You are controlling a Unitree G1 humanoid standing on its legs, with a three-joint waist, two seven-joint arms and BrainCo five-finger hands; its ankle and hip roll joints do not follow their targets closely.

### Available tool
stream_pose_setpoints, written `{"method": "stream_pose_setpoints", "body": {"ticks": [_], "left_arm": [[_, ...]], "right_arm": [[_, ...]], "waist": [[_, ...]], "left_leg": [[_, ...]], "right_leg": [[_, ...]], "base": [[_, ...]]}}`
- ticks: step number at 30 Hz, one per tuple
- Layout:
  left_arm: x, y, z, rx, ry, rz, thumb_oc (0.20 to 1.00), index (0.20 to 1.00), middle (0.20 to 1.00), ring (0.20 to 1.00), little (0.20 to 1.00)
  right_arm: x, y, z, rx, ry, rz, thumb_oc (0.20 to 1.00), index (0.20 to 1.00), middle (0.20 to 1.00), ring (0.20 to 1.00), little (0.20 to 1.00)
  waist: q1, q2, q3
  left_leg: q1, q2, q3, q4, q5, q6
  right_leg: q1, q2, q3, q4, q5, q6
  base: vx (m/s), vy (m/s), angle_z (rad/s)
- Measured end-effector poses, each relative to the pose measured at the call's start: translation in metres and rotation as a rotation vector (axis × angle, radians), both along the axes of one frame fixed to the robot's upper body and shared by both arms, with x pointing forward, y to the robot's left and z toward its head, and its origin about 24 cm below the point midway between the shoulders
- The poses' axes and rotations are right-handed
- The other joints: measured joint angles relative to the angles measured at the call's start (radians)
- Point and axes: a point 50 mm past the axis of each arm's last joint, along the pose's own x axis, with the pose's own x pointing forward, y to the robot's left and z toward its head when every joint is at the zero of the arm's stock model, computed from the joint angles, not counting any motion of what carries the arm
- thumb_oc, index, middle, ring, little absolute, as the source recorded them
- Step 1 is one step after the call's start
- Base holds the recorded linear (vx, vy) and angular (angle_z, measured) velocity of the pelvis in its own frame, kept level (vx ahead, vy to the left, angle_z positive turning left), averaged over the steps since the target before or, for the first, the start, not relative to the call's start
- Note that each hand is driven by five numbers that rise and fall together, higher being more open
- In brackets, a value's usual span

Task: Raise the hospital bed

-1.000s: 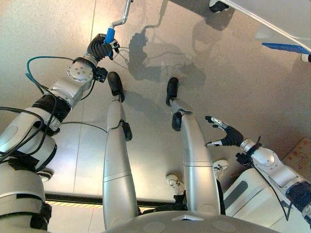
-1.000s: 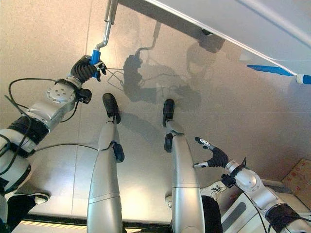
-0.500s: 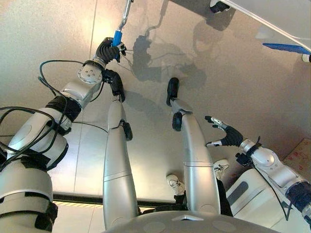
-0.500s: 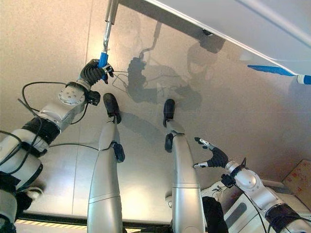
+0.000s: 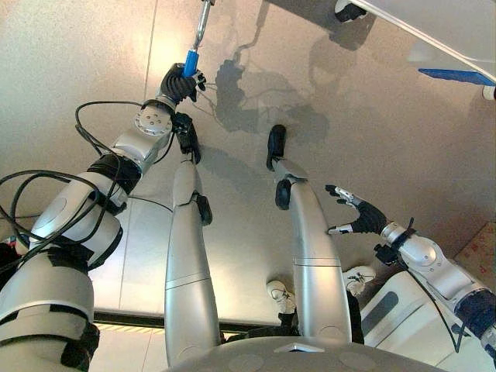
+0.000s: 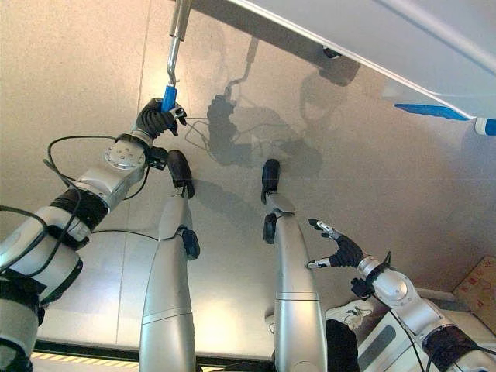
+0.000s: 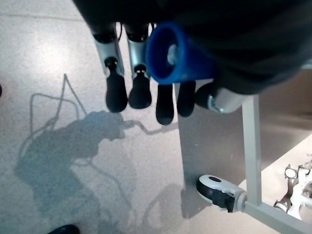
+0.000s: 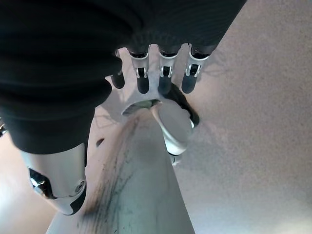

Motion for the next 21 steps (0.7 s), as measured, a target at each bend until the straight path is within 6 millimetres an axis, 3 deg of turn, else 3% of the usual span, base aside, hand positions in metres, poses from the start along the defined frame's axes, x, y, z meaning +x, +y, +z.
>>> {"method": "stream_pose_setpoints", "body": {"ticks": [11, 14, 17, 21], "left_arm": [[0.004, -0.009, -0.007, 0.016, 0.004, 0.022, 0.2, 0.2, 0.2, 0.2, 0.2], [0.004, -0.029, -0.012, 0.049, 0.003, -0.036, 0.2, 0.2, 0.2, 0.2, 0.2], [-0.001, -0.086, -0.018, 0.01, -0.006, -0.2, 0.2, 0.2, 0.2, 0.2, 0.2], [-0.001, -0.087, -0.016, 0.007, -0.02, -0.196, 0.2, 0.2, 0.2, 0.2, 0.2]], "right_arm": [[0.002, 0.002, -0.001, 0.008, 0.002, 0.001, 1.0, 1.0, 1.0, 1.0, 1.0], [0.002, 0.003, -0.001, 0.007, 0.002, 0.005, 1.0, 1.0, 1.0, 1.0, 1.0], [0.003, 0.006, -0.001, 0.004, 0.004, 0.021, 1.0, 1.0, 1.0, 1.0, 1.0], [0.003, 0.006, -0.002, 0.002, 0.008, 0.021, 1.0, 1.0, 1.0, 1.0, 1.0]], "waist": [[-0.002, -0.003, -0.002], [-0.003, -0.006, -0.003], [-0.012, -0.007, -0.004], [-0.007, -0.008, -0.005]], "left_leg": [[0.005, 0.0, 0.001, -0.003, -0.003, 0.005], [0.005, 0.0, 0.002, -0.005, -0.004, 0.006], [0.005, 0.0, 0.003, -0.007, -0.005, 0.007], [0.006, 0.004, 0.003, -0.007, -0.01, 0.005]], "right_leg": [[0.005, 0.001, 0.002, -0.009, 0.002, 0.002], [0.006, 0.001, 0.003, -0.014, 0.002, 0.004], [0.006, 0.003, 0.005, -0.019, 0.004, 0.007], [0.006, 0.007, 0.005, -0.019, 0.002, 0.01]], "base": [[0.0, 0.0, 0.0], [0.0, 0.0, 0.0], [0.0, 0.0, 0.0], [0.0, 0.0, 0.0]]}}
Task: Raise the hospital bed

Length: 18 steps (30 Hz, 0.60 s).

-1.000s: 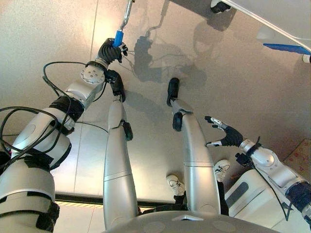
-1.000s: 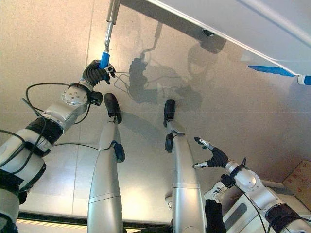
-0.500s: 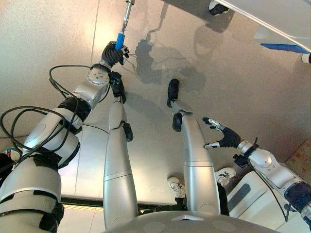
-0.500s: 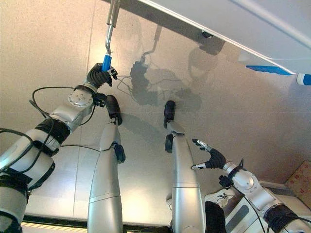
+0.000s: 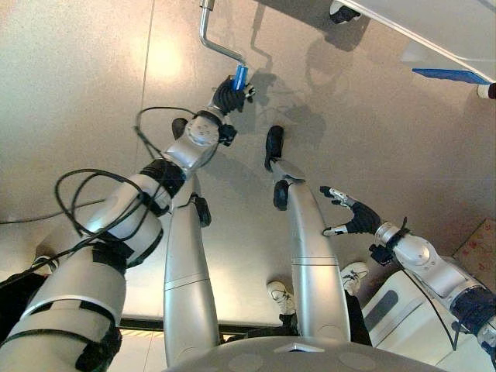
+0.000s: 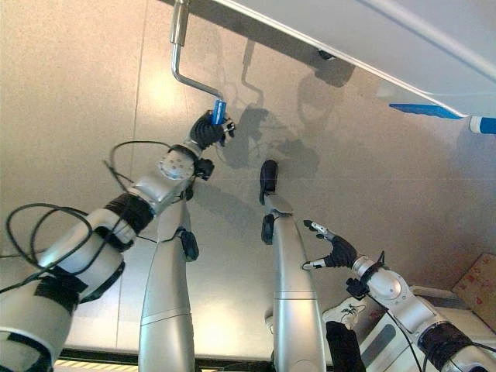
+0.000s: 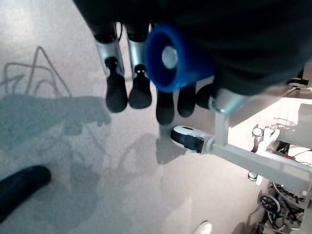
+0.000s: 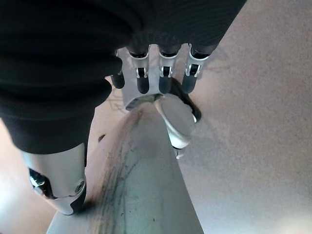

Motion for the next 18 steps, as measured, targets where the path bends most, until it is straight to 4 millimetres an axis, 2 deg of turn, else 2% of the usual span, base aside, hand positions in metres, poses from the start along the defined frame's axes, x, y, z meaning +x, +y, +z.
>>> {"method": "stream_pose_setpoints", "body": {"ticks": [9, 13, 18], "left_arm": [[-0.001, -0.0031, -0.0005, -0.002, -0.003, -0.014, 0.2, 0.2, 0.2, 0.2, 0.2], [-0.0021, -0.0051, -0.0003, -0.055, 0.019, -0.037, 0.2, 0.2, 0.2, 0.2, 0.2], [-0.0055, -0.0031, 0.0053, -0.047, 0.004, -0.072, 0.2, 0.2, 0.2, 0.2, 0.2]], "right_arm": [[0.0011, 0.0, 0.001, 0.0, -0.005, -0.002, 1.0, 1.0, 1.0, 1.0, 1.0], [0.0014, -0.0009, 0.0016, -0.002, -0.011, -0.008, 1.0, 1.0, 1.0, 1.0, 1.0], [0.0018, -0.002, 0.0025, -0.003, -0.019, -0.018, 1.0, 1.0, 1.0, 1.0, 1.0]], "waist": [[-0.001, -0.001, 0.0], [-0.002, -0.002, 0.0], [-0.007, -0.003, 0.0]], "left_leg": [[0.0, -0.004, 0.004, -0.002, -0.004, 0.005], [0.0, -0.005, 0.005, -0.002, -0.004, 0.006], [0.0, -0.005, 0.006, -0.002, -0.005, 0.006]], "right_leg": [[0.0, -0.004, 0.004, -0.007, 0.003, -0.002], [0.001, -0.005, 0.005, -0.008, 0.004, 0.0], [0.001, -0.005, 0.005, -0.008, 0.004, 0.001]], "base": [[0.0, 0.0, 0.0], [0.0, 0.0, 0.0], [0.0, 0.0, 0.0]]}}
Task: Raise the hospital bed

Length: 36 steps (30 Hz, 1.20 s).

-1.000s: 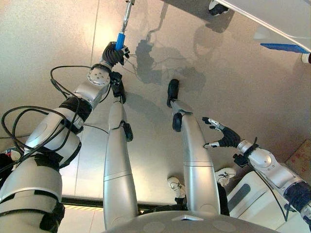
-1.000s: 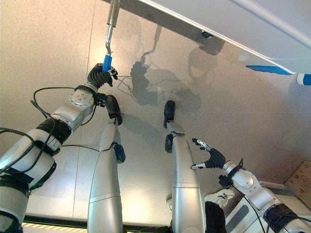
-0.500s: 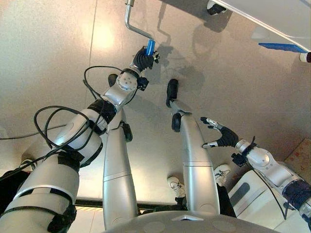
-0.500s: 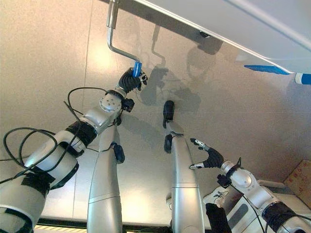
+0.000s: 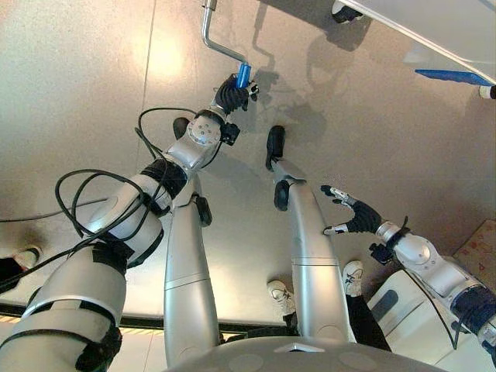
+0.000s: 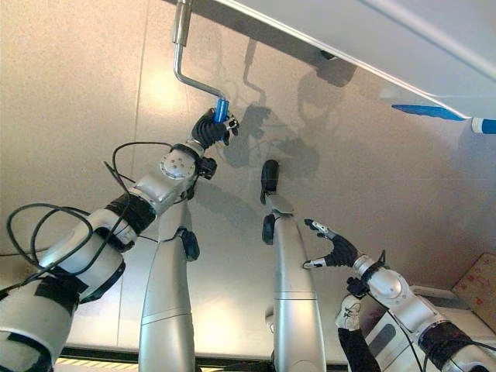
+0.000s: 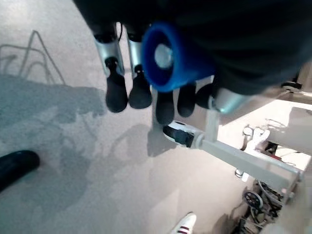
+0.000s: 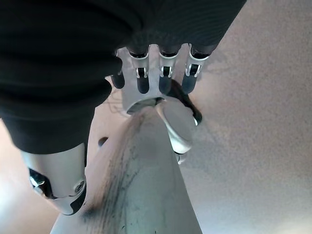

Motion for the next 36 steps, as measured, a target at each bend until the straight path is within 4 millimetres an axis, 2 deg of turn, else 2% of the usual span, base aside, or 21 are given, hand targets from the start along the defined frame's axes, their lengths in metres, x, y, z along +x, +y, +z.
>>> {"method": "stream_pose_setpoints", "body": {"ticks": [10, 17, 23, 28, 36], "left_arm": [[-0.014, 0.008, 0.013, 0.072, -0.032, -0.122, 0.2, 0.2, 0.2, 0.2, 0.2], [-0.028, 0.007, 0.021, 0.051, -0.019, -0.229, 0.2, 0.2, 0.2, 0.2, 0.2], [-0.043, 0.017, 0.031, 0.063, -0.023, -0.298, 0.2, 0.2, 0.2, 0.2, 0.2], [-0.053, 0.023, 0.038, 0.071, -0.028, -0.339, 0.2, 0.2, 0.2, 0.2, 0.2], [-0.069, 0.039, 0.052, 0.094, -0.058, -0.368, 0.2, 0.2, 0.2, 0.2, 0.2]], "right_arm": [[0.001, -0.003, 0.002, -0.002, -0.008, -0.012, 1.0, 1.0, 1.0, 1.0, 1.0], [0.0, -0.012, 0.004, -0.005, -0.016, -0.044, 1.0, 1.0, 1.0, 1.0, 1.0], [-0.005, -0.018, 0.003, -0.011, -0.002, -0.055, 1.0, 1.0, 1.0, 1.0, 1.0], [-0.011, -0.023, -0.001, -0.018, 0.02, -0.068, 1.0, 1.0, 1.0, 1.0, 1.0], [-0.011, -0.027, 0.002, -0.025, 0.017, -0.071, 1.0, 1.0, 1.0, 1.0, 1.0]], "waist": [[-0.006, -0.002, 0.001], [0.011, -0.002, 0.001], [0.019, -0.002, 0.001], [0.047, -0.001, 0.001], [0.06, 0.001, 0.002]], "left_leg": [[-0.001, 0.0, 0.002, 0.0, -0.001, 0.001], [-0.004, 0.001, 0.003, 0.002, -0.001, 0.0], [-0.006, 0.001, 0.002, 0.004, 0.002, -0.004], [-0.006, 0.002, 0.003, 0.006, 0.002, -0.005], [-0.006, 0.001, 0.002, 0.013, 0.001, -0.005]], "right_leg": [[0.0, 0.0, 0.0, -0.005, 0.001, 0.002], [-0.003, 0.0, 0.001, 0.001, 0.001, 0.002], [-0.003, 0.0, 0.001, 0.002, 0.001, 0.002], [-0.004, 0.001, 0.002, 0.005, 0.001, 0.001], [-0.004, 0.0, 0.002, 0.011, 0.0, 0.001]], "base": [[0.0, 0.0, 0.0], [0.0, 0.0, 0.0], [0.0, 0.0, 0.0], [0.0, 0.0, 0.0], [0.0, 0.0, 0.0]]}}
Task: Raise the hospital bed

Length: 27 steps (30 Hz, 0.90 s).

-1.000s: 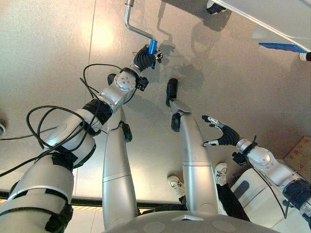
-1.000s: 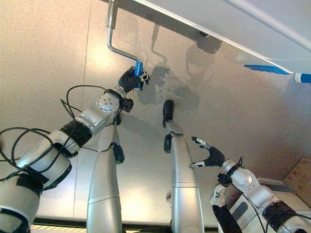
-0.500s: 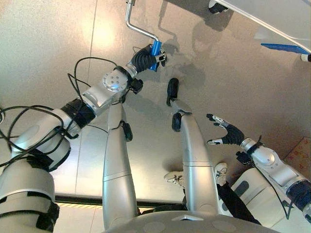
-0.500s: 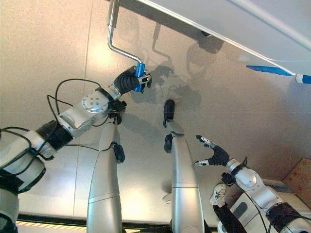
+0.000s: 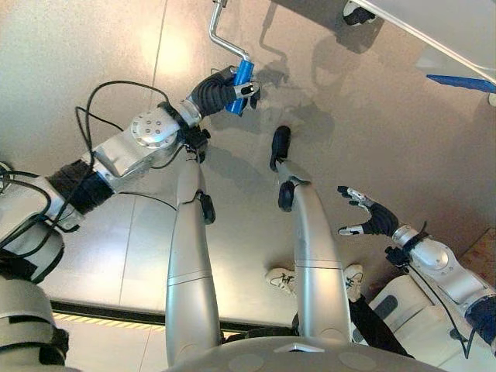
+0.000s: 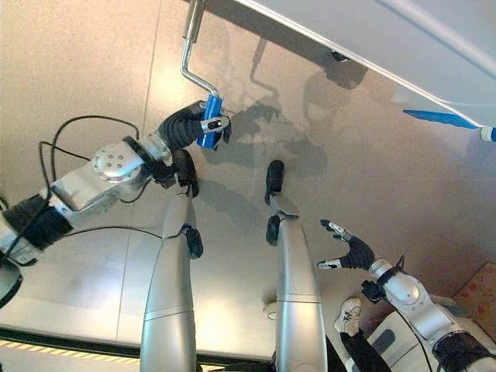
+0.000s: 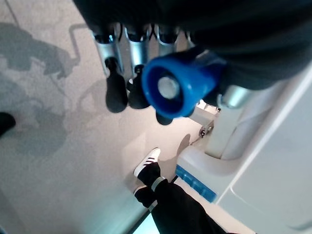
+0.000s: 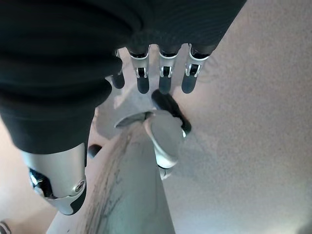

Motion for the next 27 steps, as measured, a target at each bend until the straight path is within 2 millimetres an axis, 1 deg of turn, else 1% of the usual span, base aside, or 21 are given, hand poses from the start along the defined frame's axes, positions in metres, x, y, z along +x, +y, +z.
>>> {"method": "stream_pose_setpoints", "body": {"ticks": [6, 7, 8, 10, 12, 14, 19, 24, 27], "left_arm": [[-0.013, 0.024, 0.011, 0.004, -0.023, 0.02, 0.2, 0.2, 0.2, 0.2, 0.2], [-0.017, 0.033, 0.013, -0.007, -0.033, 0.037, 0.2, 0.2, 0.2, 0.2, 0.2], [-0.018, 0.035, 0.014, -0.006, -0.037, 0.044, 0.2, 0.2, 0.2, 0.2, 0.2], [-0.02, 0.047, 0.018, -0.031, -0.056, 0.079, 0.2, 0.2, 0.2, 0.2, 0.2], [-0.021, 0.051, 0.018, -0.032, -0.052, 0.094, 0.2, 0.2, 0.2, 0.2, 0.2], [-0.023, 0.062, 0.02, -0.066, -0.066, 0.129, 0.2, 0.2, 0.2, 0.2, 0.2], [-0.022, 0.07, 0.016, -0.089, -0.063, 0.162, 0.2, 0.2, 0.2, 0.2, 0.2], [-0.019, 0.079, 0.018, -0.095, -0.078, 0.207, 0.2, 0.2, 0.2, 0.2, 0.2], [-0.015, 0.083, 0.013, -0.145, -0.075, 0.233, 0.2, 0.2, 0.2, 0.2, 0.2]], "right_arm": [[-0.002, -0.001, 0.0, -0.004, 0.007, 0.006, 1.0, 1.0, 1.0, 1.0, 1.0], [-0.003, -0.002, 0.001, -0.002, 0.005, 0.006, 1.0, 1.0, 1.0, 1.0, 1.0], [-0.003, -0.003, 0.001, -0.003, 0.005, 0.003, 1.0, 1.0, 1.0, 1.0, 1.0], [-0.003, -0.003, 0.003, -0.005, 0.0, 0.009, 1.0, 1.0, 1.0, 1.0, 1.0], [-0.003, -0.004, 0.003, -0.006, 0.001, 0.01, 1.0, 1.0, 1.0, 1.0, 1.0], [-0.003, -0.004, 0.005, -0.005, -0.007, 0.014, 1.0, 1.0, 1.0, 1.0, 1.0], [-0.003, -0.003, 0.007, -0.006, -0.017, 0.025, 1.0, 1.0, 1.0, 1.0, 1.0], [-0.002, -0.004, 0.009, -0.011, -0.021, 0.027, 1.0, 1.0, 1.0, 1.0, 1.0], [-0.002, -0.005, 0.011, -0.011, -0.027, 0.025, 1.0, 1.0, 1.0, 1.0, 1.0]], "waist": [[0.009, 0.002, 0.001], [0.005, 0.002, 0.001], [0.008, 0.002, 0.001], [0.006, 0.002, 0.001], [0.012, 0.003, 0.002], [0.006, 0.003, 0.002], [0.008, 0.007, 0.004], [0.008, 0.007, 0.004], [0.008, 0.007, 0.004]], "left_leg": [[-0.003, 0.001, -0.004, 0.004, -0.001, -0.001], [-0.003, 0.001, -0.004, 0.007, -0.001, -0.001], [-0.003, 0.001, -0.004, 0.009, -0.001, -0.001], [-0.004, 0.0, -0.005, 0.011, -0.001, -0.001], [-0.004, 0.001, -0.007, 0.012, -0.001, -0.001], [-0.003, 0.002, -0.007, 0.014, -0.002, -0.003], [-0.002, 0.004, -0.009, 0.018, -0.003, -0.004], [-0.002, 0.004, -0.011, 0.022, -0.003, -0.004], [-0.001, 0.006, -0.013, 0.022, -0.003, -0.005]], "right_leg": [[0.0, 0.0, -0.002, 0.003, 0.0, -0.001], [0.0, 0.0, -0.002, 0.003, 0.0, -0.001], [0.0, 0.0, -0.002, 0.004, 0.0, -0.001], [0.001, 0.0, -0.002, 0.006, -0.001, -0.002], [0.001, -0.001, -0.003, 0.008, -0.001, -0.003], [0.003, 0.0, -0.004, 0.008, -0.002, -0.003], [0.006, 0.0, -0.006, 0.009, -0.002, -0.004], [0.008, 0.001, -0.008, 0.013, -0.002, -0.004], [0.011, 0.0, -0.01, 0.012, -0.002, -0.005]], "base": [[0.0, 0.0, 0.0], [0.0, 0.0, 0.0], [0.0, 0.0, 0.0], [0.0, 0.0, 0.0], [0.0, 0.0, 0.0], [-0.01, 0.045, -0.01], [0.0, 0.024, 0.0], [0.0, 0.031, 0.01], [0.0, 0.024, 0.0]]}}
